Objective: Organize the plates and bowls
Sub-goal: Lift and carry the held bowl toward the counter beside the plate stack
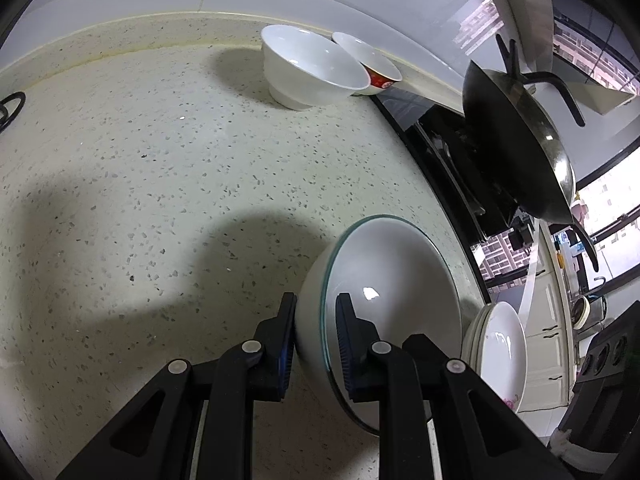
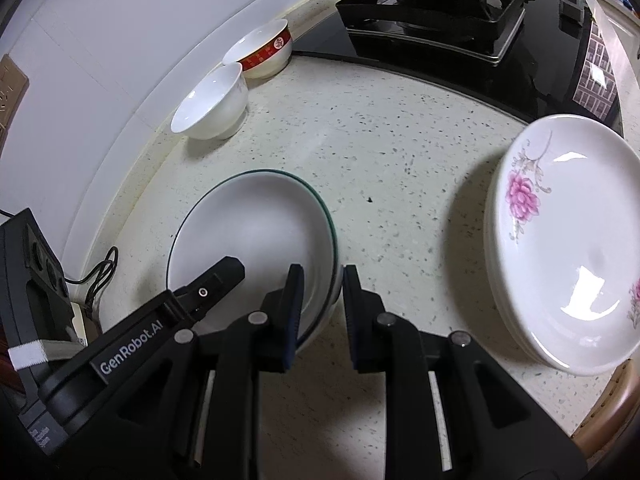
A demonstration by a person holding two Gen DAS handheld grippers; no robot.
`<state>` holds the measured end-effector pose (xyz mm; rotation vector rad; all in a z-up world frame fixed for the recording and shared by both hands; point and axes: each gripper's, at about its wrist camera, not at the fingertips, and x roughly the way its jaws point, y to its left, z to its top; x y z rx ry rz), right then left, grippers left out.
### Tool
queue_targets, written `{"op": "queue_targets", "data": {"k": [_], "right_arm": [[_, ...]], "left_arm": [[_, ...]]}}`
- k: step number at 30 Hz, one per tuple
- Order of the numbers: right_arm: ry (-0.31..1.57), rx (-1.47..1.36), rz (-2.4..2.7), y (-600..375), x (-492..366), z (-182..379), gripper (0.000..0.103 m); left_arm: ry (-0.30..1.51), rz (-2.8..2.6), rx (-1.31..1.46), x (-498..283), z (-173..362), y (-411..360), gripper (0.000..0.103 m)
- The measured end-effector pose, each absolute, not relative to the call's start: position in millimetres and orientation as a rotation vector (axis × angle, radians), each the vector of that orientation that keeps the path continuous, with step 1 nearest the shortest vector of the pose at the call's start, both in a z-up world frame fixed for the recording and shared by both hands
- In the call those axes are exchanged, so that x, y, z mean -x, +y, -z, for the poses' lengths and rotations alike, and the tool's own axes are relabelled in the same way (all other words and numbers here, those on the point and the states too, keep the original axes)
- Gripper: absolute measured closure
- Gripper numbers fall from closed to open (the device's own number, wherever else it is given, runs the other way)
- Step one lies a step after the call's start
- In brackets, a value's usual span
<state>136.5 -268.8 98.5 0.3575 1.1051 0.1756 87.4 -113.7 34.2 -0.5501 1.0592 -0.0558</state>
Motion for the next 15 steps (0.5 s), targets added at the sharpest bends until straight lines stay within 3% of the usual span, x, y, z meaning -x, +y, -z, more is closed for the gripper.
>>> {"op": "queue_targets", "data": {"k": [9, 15], "right_arm": [[1.133, -0.374, -0.184, -266.9, -142.3, -92.6, 0.077], [1.115, -0.361, -0.184, -266.0, -140.6, -97.8, 0.072]], "left_arm": [[1.079, 0.047, 0.571, -88.3, -26.1, -106.4, 0.083], [1.069, 0.049, 0.576, -85.4, -26.4, -105.9, 0.068]]}}
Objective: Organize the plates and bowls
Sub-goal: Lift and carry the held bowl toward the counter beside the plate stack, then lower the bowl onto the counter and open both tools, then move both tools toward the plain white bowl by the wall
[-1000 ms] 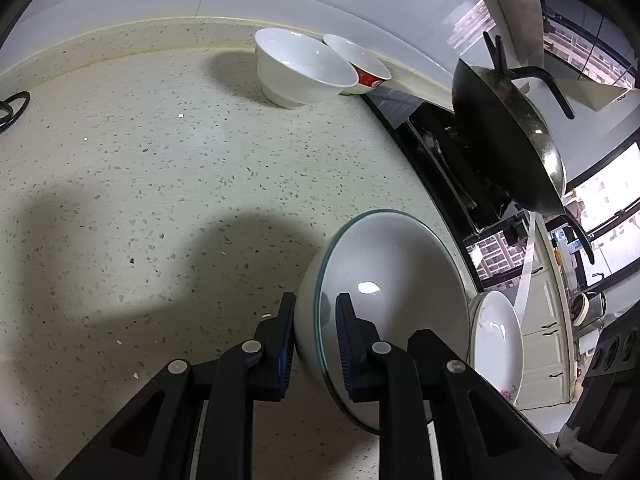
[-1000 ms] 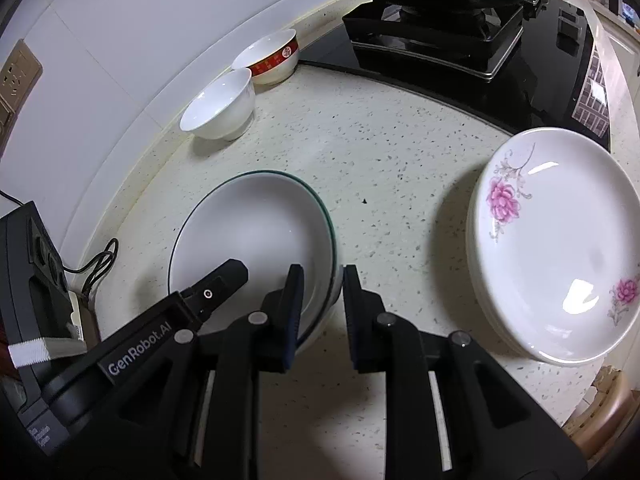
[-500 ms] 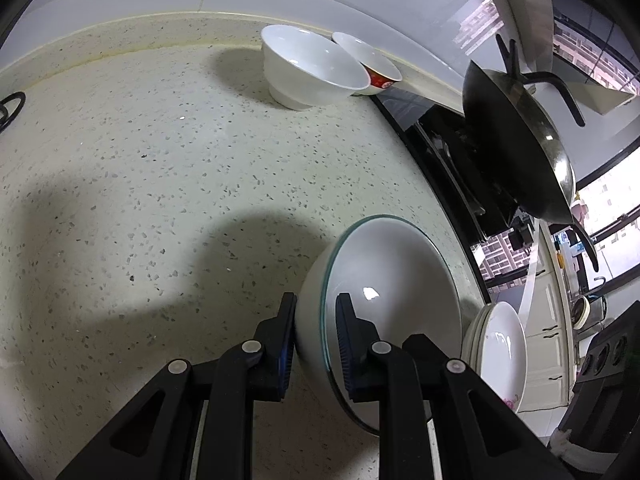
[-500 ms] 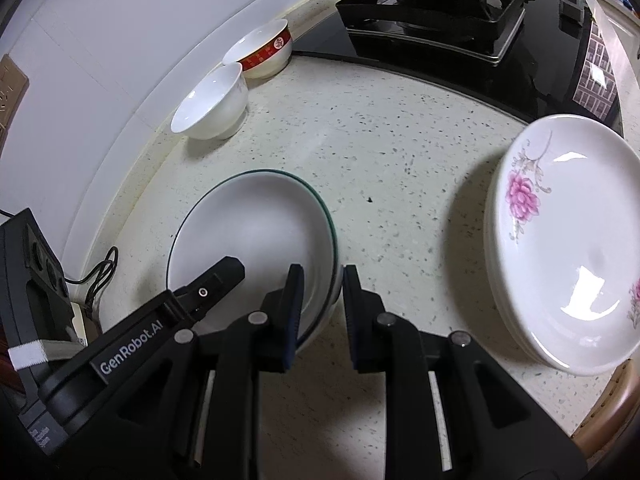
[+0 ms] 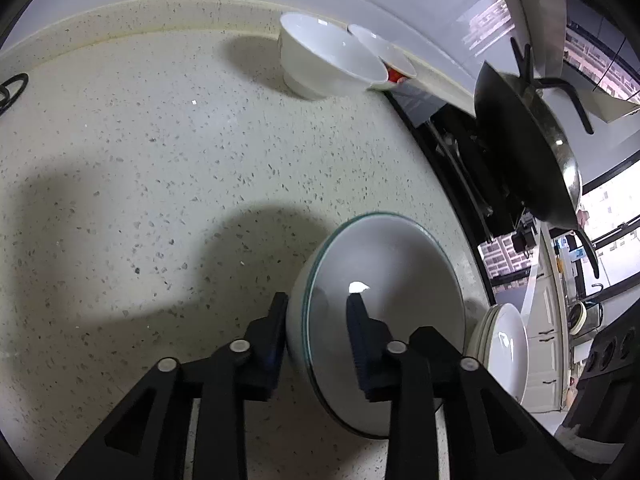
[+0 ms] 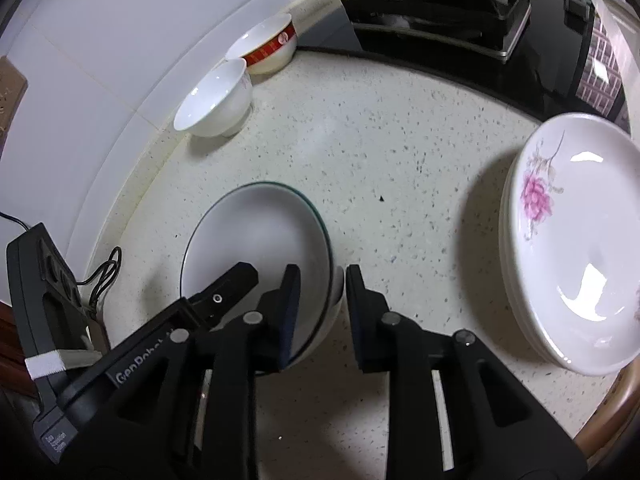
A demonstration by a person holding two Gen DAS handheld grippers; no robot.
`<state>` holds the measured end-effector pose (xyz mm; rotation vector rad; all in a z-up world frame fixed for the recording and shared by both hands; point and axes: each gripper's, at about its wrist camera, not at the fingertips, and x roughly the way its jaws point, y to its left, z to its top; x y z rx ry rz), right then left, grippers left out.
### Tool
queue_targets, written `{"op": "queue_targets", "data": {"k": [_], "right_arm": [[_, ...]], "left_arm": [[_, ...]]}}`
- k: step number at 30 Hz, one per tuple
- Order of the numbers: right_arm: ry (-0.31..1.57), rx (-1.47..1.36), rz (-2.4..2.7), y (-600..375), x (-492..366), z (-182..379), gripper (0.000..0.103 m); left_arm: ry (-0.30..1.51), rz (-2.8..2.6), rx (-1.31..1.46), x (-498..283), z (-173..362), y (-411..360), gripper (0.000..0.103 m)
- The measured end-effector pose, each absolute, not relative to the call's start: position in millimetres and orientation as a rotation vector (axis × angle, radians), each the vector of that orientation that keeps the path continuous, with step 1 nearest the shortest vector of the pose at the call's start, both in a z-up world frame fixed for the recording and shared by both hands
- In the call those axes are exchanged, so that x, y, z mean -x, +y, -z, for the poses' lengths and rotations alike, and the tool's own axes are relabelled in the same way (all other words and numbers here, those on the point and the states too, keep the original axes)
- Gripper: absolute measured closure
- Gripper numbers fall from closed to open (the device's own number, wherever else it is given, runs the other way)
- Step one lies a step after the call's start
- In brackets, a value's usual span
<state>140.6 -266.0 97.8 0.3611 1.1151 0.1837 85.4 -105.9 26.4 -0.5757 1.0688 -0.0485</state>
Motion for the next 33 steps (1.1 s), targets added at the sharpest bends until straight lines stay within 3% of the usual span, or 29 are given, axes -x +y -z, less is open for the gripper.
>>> {"op": "queue_targets", "data": {"k": [5, 15, 24, 33], "right_arm": [[1.09, -0.374, -0.188, -267.7, -138.0, -105.0, 0.055], [1.044, -0.388, -0.188, -277.3, -124.3, -120.8, 0.049], [0.988, -0.382, -0.196, -276.9, -112.0, -143.2, 0.035], [0.939, -0.335, -0.237, -261.4, -115.7, -162.9, 0.024]], "left_arm": [[1.04, 0.036, 0.613, -83.3, -33.5, -93.8, 0.053], [1.029, 0.025, 0.613, -67.4, -38.7, -83.1, 0.045], [0.943, 0.025, 0.451, -41.0, -68.2, -81.1, 0.021], [0.898, -0.019, 0.293, -36.1, -77.5, -71.3, 0.019]]}}
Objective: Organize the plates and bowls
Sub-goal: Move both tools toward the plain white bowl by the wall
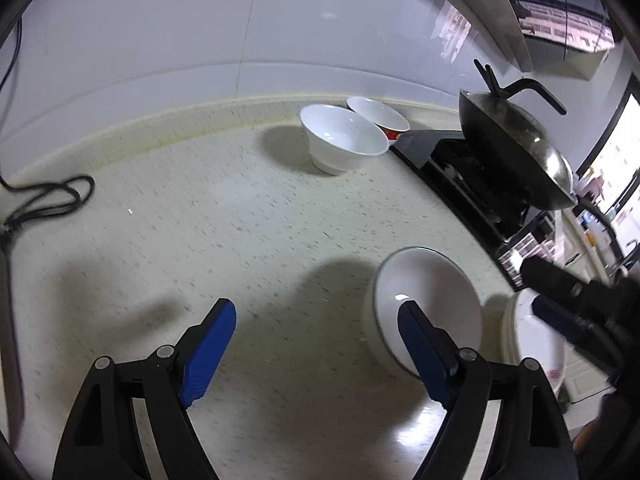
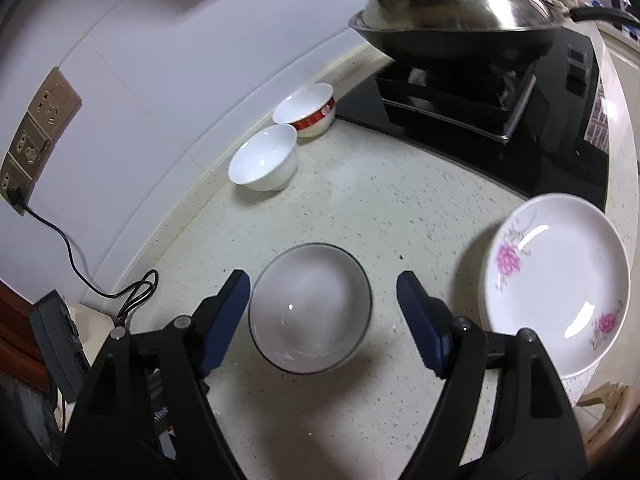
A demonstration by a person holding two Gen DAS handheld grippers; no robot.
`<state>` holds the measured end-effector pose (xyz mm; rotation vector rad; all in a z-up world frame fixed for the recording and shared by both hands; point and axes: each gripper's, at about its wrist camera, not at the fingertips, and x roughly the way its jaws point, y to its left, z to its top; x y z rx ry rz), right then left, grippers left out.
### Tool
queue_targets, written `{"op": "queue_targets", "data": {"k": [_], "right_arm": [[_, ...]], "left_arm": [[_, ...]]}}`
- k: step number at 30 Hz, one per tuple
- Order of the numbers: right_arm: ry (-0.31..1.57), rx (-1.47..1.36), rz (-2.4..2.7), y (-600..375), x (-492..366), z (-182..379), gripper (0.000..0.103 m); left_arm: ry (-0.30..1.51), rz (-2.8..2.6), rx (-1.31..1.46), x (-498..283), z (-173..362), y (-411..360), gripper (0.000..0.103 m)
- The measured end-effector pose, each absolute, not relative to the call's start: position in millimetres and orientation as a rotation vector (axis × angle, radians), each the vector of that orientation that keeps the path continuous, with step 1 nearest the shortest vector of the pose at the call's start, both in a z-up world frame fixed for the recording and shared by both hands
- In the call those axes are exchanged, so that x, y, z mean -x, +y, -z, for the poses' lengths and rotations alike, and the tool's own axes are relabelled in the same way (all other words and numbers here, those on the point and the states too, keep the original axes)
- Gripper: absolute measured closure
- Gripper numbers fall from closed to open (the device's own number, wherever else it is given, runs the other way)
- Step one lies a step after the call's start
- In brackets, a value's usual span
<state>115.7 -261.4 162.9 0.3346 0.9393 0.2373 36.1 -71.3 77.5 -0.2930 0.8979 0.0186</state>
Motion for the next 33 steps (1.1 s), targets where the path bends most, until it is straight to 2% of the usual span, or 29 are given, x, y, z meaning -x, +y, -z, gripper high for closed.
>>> {"op": "queue_targets", "data": {"k": [10, 19, 28, 33], "right_arm": [[0.965, -0.359, -0.302, -257.1, -148.1, -150.1, 0.022], [1.056, -0.452, -0.301, -248.7, -210.3, -130.5, 0.021], [1.172, -0.432, -0.349, -218.6, -285.5, -120.0, 0.021], [1.225, -0.423, -0.35, -202.1, -314.5, -106.3, 0.021]], "left_arm": [[0.934, -0.086, 0.33, -53.4, -64.4, -35.6, 0.019], [0.976, -0.106, 0.369, -93.3, -52.9, -7.7, 0.019], [0.98, 0.013, 0.644, -181.9, -66.2, 25.9, 0.019], [1.01, 0.073, 0.698, -237.9, -63.6, 20.3, 0.019]]}}
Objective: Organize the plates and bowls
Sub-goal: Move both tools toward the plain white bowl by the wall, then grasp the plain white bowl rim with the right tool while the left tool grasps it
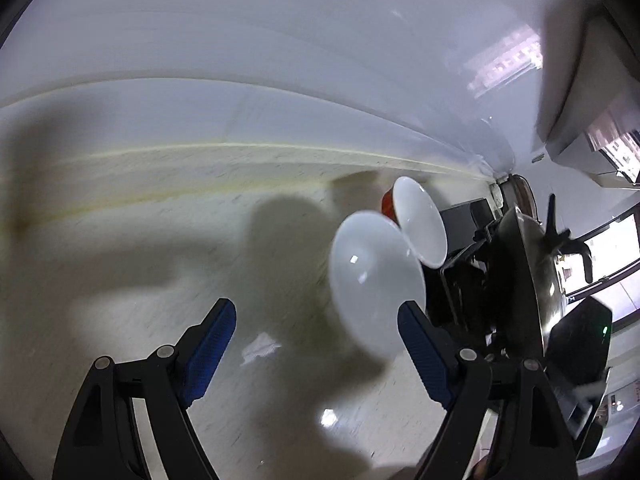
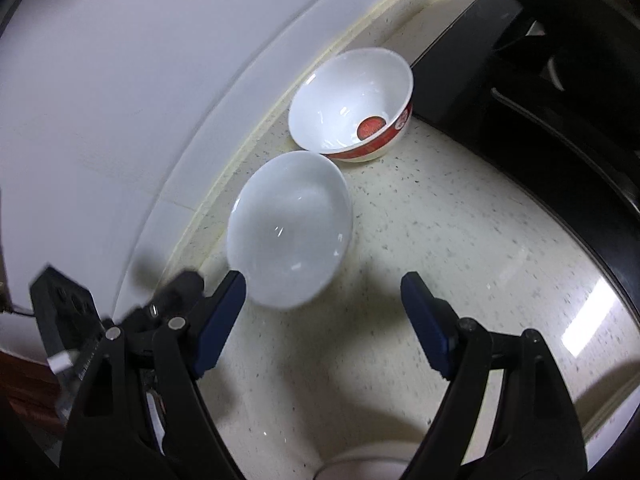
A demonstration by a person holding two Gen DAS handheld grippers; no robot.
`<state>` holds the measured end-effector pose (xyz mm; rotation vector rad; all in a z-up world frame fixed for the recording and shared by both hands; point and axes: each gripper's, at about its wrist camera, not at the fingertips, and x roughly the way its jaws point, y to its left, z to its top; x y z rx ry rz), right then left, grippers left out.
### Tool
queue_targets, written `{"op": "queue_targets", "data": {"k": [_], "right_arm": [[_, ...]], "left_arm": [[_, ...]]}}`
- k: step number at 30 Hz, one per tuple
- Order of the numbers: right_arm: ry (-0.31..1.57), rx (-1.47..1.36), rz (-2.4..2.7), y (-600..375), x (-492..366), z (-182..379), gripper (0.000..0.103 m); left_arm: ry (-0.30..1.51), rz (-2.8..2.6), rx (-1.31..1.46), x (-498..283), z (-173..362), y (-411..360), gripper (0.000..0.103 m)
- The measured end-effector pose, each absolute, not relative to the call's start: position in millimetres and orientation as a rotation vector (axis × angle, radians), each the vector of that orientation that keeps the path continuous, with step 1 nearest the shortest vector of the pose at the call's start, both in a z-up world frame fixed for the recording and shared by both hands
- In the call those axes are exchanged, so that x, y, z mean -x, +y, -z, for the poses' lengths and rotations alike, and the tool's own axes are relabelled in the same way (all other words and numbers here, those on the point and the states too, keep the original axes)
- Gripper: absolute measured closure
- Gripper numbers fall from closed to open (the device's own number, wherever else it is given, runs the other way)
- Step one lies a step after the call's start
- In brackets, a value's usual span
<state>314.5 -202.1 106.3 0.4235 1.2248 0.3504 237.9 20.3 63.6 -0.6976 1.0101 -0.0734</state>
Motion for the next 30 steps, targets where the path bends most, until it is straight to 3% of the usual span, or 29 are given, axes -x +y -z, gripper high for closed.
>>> {"op": "queue_targets", "data": {"k": [8, 11, 14, 16, 17, 18, 20, 30], "right_arm": [[1.341, -0.413, -0.311, -192.7, -341.8, -72.0, 0.021], [1.348, -0.406, -0.306, -190.5, -347.5, -62.8, 0.021], [1.337, -0.388, -0.313, -185.1, -351.0, -59.2, 0.021], [1.322, -0.375, -0.324, -180.5, -351.1, -58.8, 0.043], [1.315, -0.361, -0.329, -177.8, -351.4, -58.1, 0.068], [1.322, -0.339, -0.329, -174.7, -351.4, -57.2, 0.076], [1.321, -0.318, -0.329, -171.4, -348.3, -53.5, 0.083], [1.281, -0.334, -0.311, -172.5, -313.0, -54.6, 0.085]], "left_arm": [[1.125, 0.075, 0.794, -294.8, -17.0, 14.3, 0.024], [1.115, 0.075, 0.761, -301.3, -15.2, 11.0, 0.039], [1.12, 0.061, 0.726, -306.8, -13.1, 8.9, 0.061], [1.124, 0.069, 0.726, -310.6, -10.2, 7.2, 0.077], [1.118, 0.084, 0.724, -310.9, -10.0, 5.3, 0.081], [1.11, 0.089, 0.709, -311.6, -10.5, 2.6, 0.086], [1.096, 0.087, 0.662, -311.7, -15.2, -3.6, 0.091], [1.084, 0.087, 0.635, -294.6, -25.7, -6.3, 0.091]]}}
